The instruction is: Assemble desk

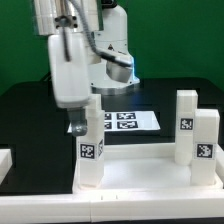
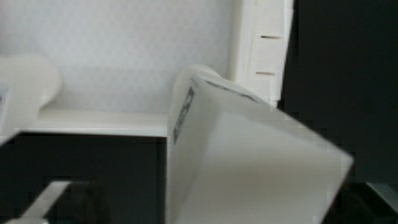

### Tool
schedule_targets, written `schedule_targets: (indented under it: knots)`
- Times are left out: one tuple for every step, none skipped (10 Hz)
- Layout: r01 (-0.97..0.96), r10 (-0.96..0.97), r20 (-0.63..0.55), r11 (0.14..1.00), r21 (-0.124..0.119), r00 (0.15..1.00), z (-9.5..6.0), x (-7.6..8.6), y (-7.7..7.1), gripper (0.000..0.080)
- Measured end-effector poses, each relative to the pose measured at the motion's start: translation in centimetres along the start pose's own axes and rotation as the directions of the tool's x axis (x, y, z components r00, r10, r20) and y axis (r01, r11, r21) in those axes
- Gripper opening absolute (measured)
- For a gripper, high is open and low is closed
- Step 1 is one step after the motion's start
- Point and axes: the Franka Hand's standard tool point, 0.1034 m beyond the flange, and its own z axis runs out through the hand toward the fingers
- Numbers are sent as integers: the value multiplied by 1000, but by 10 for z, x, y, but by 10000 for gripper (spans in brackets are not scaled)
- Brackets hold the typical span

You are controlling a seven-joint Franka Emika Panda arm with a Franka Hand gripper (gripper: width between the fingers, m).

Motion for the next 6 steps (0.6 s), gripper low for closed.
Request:
schedule_targets:
  knots:
    - [137,-137,5,991,-2,991,0,-4,1,645]
    - [232,-232,3,973,-8,973,0,-7,1,645]
    - [299,-299,1,954,-11,954,1,-4,2,648]
    - [347,-347,1,938,-12,938,1,-3,3,648]
    - [429,-429,0,903,-17,903,1,-2,3,648]
    - [498,-498,-1,867,-23,867,0,-2,3,648]
